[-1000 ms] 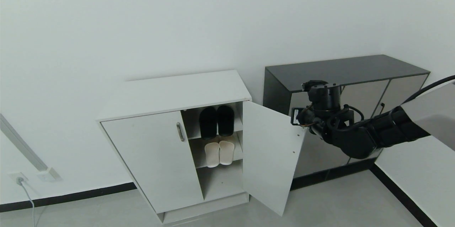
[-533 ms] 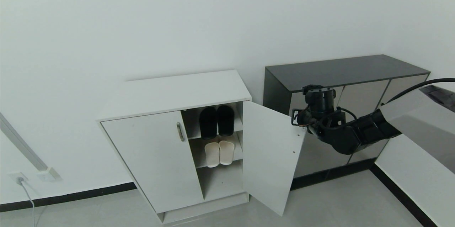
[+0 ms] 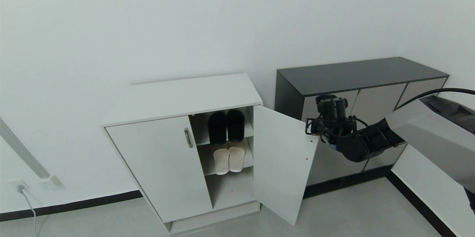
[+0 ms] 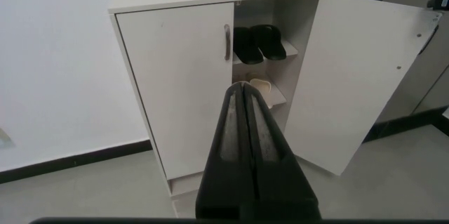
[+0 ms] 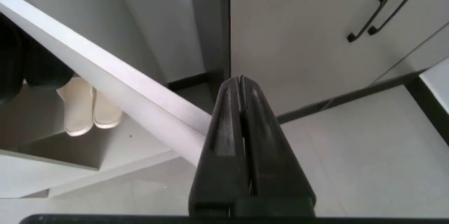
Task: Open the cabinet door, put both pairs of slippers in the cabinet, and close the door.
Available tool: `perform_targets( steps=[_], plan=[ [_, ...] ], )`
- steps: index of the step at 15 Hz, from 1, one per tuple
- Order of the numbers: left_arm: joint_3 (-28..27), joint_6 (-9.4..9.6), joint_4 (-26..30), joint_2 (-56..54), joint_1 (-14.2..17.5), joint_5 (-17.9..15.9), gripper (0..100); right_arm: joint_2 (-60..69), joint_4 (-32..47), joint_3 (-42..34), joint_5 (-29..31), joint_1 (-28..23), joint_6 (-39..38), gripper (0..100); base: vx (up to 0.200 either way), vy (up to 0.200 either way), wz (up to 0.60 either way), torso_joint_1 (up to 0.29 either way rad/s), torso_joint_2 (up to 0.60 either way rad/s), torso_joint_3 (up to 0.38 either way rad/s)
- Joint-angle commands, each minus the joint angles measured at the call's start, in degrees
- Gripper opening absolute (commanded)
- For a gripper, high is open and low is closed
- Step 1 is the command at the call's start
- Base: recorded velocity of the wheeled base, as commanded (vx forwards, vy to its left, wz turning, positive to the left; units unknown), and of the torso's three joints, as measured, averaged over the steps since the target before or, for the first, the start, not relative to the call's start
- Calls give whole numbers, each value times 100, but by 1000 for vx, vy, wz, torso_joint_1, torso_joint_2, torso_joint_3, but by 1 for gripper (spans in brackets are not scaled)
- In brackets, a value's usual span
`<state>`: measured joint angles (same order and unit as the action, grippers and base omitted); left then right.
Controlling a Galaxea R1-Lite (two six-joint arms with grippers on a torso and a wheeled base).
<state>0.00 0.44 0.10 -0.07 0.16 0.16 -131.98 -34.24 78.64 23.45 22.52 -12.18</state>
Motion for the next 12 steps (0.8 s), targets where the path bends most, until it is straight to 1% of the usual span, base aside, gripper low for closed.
perform_targets(
  steps=[1,5,7,9,12],
  plan=[
    [0,0,-1,7,2,2,0,-21,-3,2,1,7,5,0,0,0,0,0,0,0],
    [0,0,-1,7,2,-7,0,-4,5,-16,10,16,-4,0,0,0,0,0,0,0],
    [0,62,-1,7,2,-16,0,23,14,-33,1,34,5,0,0,0,0,0,0,0],
    [0,26,-1,7,2,-7,0,23,14,-103,1,86,5,0,0,0,0,0,0,0],
    [0,26,-1,7,2,-16,0,190,5,-297,1,209,5,0,0,0,0,0,0,0]
  ],
)
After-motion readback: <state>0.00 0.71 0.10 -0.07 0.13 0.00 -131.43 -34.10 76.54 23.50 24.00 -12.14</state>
